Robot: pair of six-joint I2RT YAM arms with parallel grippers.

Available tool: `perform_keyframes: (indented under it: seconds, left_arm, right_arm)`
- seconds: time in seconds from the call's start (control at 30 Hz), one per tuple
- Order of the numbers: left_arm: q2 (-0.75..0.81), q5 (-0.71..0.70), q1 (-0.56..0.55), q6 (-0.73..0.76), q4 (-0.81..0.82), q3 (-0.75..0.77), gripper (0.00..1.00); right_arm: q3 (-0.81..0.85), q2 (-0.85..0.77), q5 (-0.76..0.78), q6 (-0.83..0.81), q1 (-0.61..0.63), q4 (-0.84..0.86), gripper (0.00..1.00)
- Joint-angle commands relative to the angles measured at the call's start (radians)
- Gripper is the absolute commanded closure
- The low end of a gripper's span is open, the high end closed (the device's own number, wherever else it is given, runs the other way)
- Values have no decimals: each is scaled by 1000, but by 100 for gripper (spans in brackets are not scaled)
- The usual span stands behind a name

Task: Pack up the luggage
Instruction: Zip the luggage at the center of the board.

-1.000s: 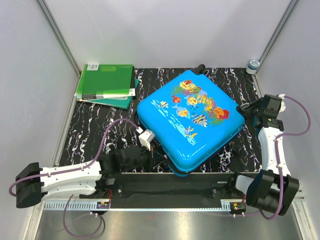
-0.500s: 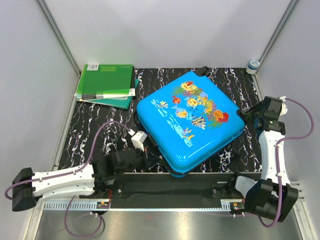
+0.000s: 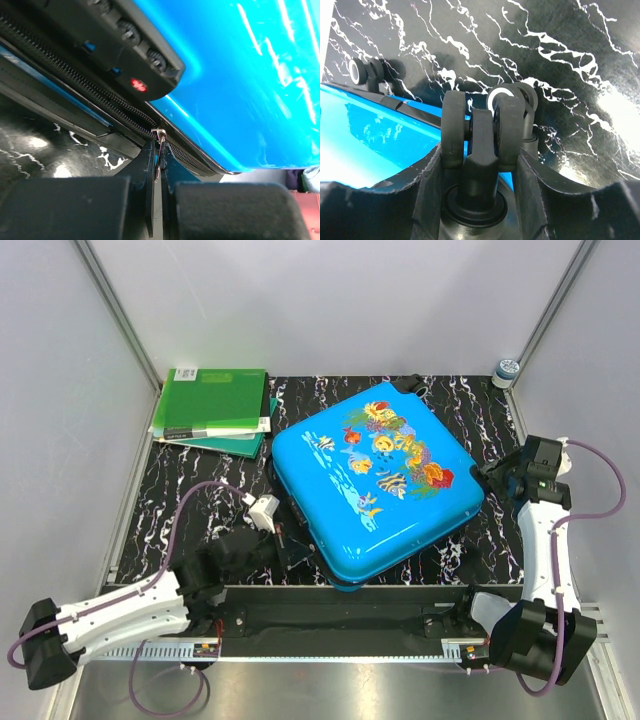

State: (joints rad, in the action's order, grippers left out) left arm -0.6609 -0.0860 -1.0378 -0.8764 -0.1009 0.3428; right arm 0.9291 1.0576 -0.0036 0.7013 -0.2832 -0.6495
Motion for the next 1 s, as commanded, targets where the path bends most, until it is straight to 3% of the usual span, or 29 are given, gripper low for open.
perform_keyframes:
  seconds: [0.0,0.33,0.67,0.97]
  left_arm:
    - [33,-135,88,48,-86,-21,100]
    - [118,-176,131,68,-192,5,100]
    - [32,-57,265,117,-103,-2,100]
    - [32,-64,392,172,-141,19,100]
  right_arm:
    - [42,-13,-58,-123,-26,-24,100]
    - [50,15,-87,-129,-60,-10,100]
    - [47,18,-98,-134,-67,-4,100]
    - [51,18,-102,-135,-70,-2,100]
